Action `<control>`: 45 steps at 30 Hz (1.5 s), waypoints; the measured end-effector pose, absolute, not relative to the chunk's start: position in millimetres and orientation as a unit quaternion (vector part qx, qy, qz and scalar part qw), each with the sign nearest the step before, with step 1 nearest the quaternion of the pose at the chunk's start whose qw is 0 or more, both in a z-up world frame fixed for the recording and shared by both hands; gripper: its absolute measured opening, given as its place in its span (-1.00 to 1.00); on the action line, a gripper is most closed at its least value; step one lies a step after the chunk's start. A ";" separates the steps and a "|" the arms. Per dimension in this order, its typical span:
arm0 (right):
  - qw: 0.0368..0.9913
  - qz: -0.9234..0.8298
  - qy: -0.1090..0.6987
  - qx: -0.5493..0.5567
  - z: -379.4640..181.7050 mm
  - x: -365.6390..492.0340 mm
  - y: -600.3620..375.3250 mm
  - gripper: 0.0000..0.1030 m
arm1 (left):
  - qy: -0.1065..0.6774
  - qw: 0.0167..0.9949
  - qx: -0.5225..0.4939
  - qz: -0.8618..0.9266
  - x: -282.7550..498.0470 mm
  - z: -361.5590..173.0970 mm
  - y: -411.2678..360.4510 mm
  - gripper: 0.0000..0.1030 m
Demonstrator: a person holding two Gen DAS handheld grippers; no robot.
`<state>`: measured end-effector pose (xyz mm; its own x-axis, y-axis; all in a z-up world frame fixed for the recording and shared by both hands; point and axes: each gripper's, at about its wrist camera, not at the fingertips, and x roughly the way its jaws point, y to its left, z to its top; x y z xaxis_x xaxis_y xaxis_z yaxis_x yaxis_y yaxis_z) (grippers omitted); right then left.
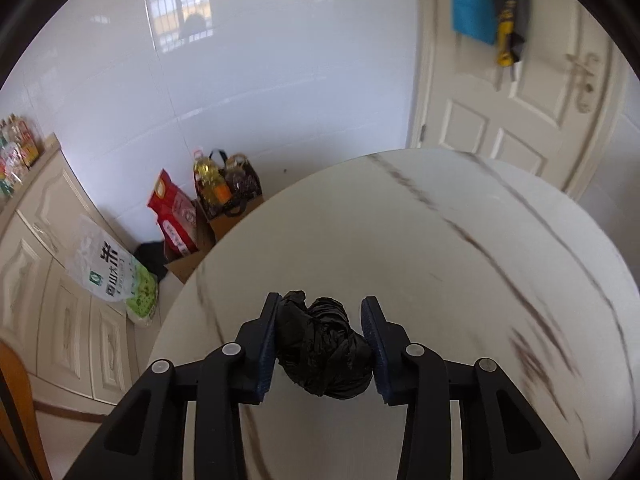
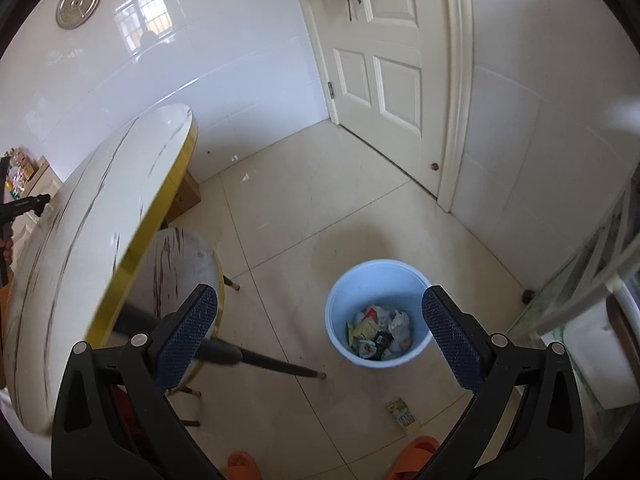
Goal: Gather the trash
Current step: 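Carry the black bag over the bucket while the right gripper grasps the milk carton from the floor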
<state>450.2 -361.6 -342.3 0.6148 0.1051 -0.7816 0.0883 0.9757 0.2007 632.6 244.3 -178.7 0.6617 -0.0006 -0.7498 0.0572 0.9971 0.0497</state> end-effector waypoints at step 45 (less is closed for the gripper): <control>0.633 0.103 0.762 -0.086 -954.8 387.4 -426.0 0.16 | 0.543 0.787 0.178 -0.233 570.8 -505.4 -348.3 -0.29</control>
<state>387.4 -426.0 -954.8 -0.1830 -0.0017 -0.9831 -0.2616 0.9640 0.0471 570.8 -348.3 -505.4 0.3029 -0.1736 -0.9371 0.5592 0.8286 0.0273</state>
